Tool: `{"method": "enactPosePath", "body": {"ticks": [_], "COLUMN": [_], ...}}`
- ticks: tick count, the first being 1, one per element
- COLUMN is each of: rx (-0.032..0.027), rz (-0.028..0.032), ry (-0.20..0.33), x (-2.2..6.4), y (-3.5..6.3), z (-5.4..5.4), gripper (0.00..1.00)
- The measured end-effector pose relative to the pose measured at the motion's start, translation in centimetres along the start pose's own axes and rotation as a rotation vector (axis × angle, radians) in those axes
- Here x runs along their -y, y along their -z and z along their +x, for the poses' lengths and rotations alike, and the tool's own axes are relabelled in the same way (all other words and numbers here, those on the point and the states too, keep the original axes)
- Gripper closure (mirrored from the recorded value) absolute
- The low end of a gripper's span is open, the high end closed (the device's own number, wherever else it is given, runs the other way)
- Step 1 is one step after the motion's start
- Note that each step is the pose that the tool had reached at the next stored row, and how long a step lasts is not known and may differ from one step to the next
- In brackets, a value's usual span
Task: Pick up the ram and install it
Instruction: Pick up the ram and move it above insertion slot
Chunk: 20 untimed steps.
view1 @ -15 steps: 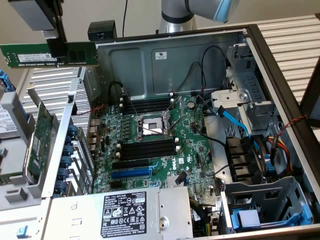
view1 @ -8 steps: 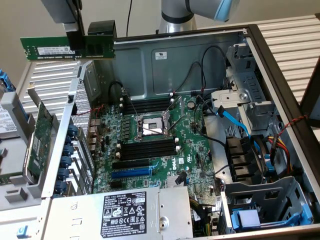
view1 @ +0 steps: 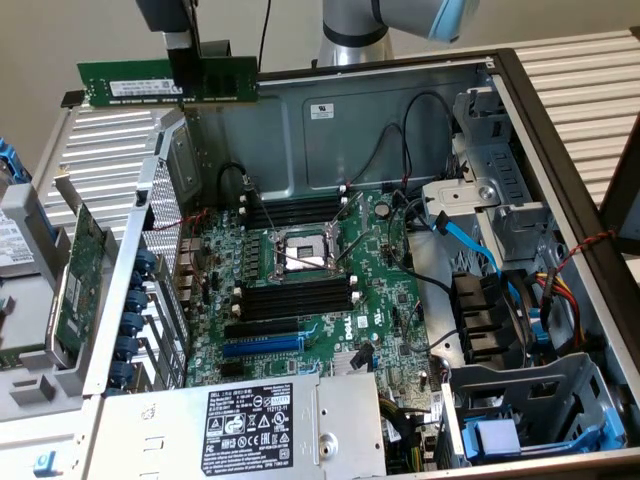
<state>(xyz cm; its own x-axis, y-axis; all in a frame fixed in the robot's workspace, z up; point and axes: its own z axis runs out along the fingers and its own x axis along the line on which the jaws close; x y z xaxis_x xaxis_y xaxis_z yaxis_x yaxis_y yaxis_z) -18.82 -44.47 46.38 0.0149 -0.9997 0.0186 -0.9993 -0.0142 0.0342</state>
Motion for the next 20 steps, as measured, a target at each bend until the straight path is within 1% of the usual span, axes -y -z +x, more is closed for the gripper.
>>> {"method": "enactPosePath", "body": {"ticks": [1, 5, 6, 8, 12, 15, 17, 18, 20], "rx": [0.0000, 0.0003, 0.0006, 0.0009, 0.0017, 0.0035, 0.0048, 0.0057, 0.0101], "rz": [0.0089, 0.0509, 0.0589, 0.0714, 0.0874, 0.0959, 0.0998, 0.1005, 0.1007], "ry": [0.000, -0.001, -0.001, -0.001, -0.002, -0.002, -0.002, -0.002, -0.002], "x": [0.12, 0.55, 0.67, 0.99, 1.72, 2.30, 2.76, 3.01, 3.52], "y": [0.01, 0.02, 0.03, 0.01, -0.03, -0.02, -0.01, -0.02, -0.03], "z": [-0.1, -0.7, -0.8, -1.1, -1.8, -2.1, -2.3, -2.5, -2.6], "gripper": [0.86, 0.86, 0.86, 0.86, 0.86, 0.86, 0.86, 0.86, 0.86]}}
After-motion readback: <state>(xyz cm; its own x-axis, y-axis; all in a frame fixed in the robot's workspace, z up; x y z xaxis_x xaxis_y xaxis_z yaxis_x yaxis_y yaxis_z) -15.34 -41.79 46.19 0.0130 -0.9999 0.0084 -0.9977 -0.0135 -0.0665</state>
